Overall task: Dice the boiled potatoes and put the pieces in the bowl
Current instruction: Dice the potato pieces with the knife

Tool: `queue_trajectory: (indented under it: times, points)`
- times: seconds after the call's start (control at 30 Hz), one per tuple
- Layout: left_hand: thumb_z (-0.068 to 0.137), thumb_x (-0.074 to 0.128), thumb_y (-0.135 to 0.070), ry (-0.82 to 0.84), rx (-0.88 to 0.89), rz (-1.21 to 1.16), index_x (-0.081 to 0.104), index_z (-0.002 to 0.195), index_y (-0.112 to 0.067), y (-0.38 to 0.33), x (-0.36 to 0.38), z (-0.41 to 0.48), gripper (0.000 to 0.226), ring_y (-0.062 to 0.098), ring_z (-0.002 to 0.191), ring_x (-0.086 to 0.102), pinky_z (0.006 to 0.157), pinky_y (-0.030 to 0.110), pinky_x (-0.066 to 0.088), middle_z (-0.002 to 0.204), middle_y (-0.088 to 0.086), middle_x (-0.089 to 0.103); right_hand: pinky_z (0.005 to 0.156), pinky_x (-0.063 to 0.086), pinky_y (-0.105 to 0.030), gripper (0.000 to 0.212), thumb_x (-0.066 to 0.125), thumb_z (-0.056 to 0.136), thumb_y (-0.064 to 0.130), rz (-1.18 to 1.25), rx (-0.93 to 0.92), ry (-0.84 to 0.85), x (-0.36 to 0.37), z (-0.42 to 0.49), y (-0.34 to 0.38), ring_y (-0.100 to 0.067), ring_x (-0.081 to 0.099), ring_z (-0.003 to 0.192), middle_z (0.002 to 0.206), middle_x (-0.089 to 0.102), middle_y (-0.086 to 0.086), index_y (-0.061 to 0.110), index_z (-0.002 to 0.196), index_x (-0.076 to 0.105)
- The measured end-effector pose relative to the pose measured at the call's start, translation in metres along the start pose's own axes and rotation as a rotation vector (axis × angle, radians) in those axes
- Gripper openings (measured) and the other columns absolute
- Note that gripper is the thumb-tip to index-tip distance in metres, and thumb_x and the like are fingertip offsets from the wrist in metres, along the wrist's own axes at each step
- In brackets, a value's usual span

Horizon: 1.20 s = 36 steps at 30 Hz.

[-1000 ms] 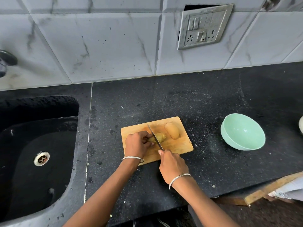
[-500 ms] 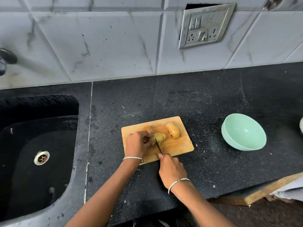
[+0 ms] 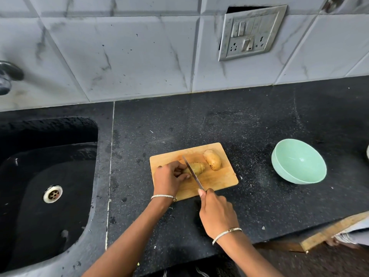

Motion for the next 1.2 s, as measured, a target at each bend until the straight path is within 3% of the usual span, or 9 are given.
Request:
queue_trajectory:
  times: [0.4, 0.73, 1.07, 1.2]
  points:
    - [0.070, 0.084, -0.013, 0.009, -0.028, 0.044, 0.077, 0.088, -0.019, 0.000, 0.001, 0.003, 0.019, 0.006, 0.076, 0.069, 0.080, 0.030, 0.056, 0.087, -0.008, 0.075, 0.068, 0.046, -0.039, 0.043, 0.021, 0.104, 0.046, -0.010, 0.022, 0.061, 0.003, 0.016, 0.011, -0.035, 0.064, 0.098, 0.103, 0.065, -0.010, 0.015, 0.105, 0.052]
    - [0.071, 0.083, -0.012, -0.018, -0.066, 0.033, 0.077, 0.085, -0.019, -0.005, 0.001, -0.001, 0.017, 0.009, 0.078, 0.070, 0.081, 0.030, 0.056, 0.086, -0.007, 0.075, 0.064, 0.039, -0.034, 0.044, 0.025, 0.105, 0.045, -0.058, 0.044, 0.062, 0.018, 0.024, 0.014, -0.034, 0.064, 0.102, 0.108, 0.066, -0.010, 0.014, 0.111, 0.054]
    - [0.070, 0.083, -0.007, 0.004, -0.073, -0.059, 0.076, 0.086, -0.014, -0.007, -0.006, -0.003, 0.019, 0.002, 0.077, 0.069, 0.079, 0.015, 0.054, 0.085, -0.007, 0.075, 0.069, 0.042, -0.039, 0.049, 0.018, 0.104, 0.048, 0.019, 0.014, 0.035, 0.003, 0.007, -0.004, -0.037, 0.062, 0.100, 0.103, 0.064, -0.011, 0.016, 0.108, 0.055]
    - [0.068, 0.083, -0.002, -0.007, -0.099, -0.113, 0.074, 0.087, -0.013, -0.010, -0.009, -0.007, 0.023, -0.010, 0.071, 0.064, 0.076, 0.015, 0.055, 0.075, -0.013, 0.069, 0.065, 0.038, -0.037, 0.047, 0.017, 0.104, 0.047, 0.012, -0.011, -0.008, -0.002, 0.003, 0.001, -0.036, 0.062, 0.098, 0.101, 0.064, -0.010, 0.017, 0.108, 0.053]
Point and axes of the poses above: each hand's wrist, its own z-axis towards the middle knuckle, its own x-axis out of the palm, y = z × x, the point moved 3 cm from there along z, towards the middle knuckle
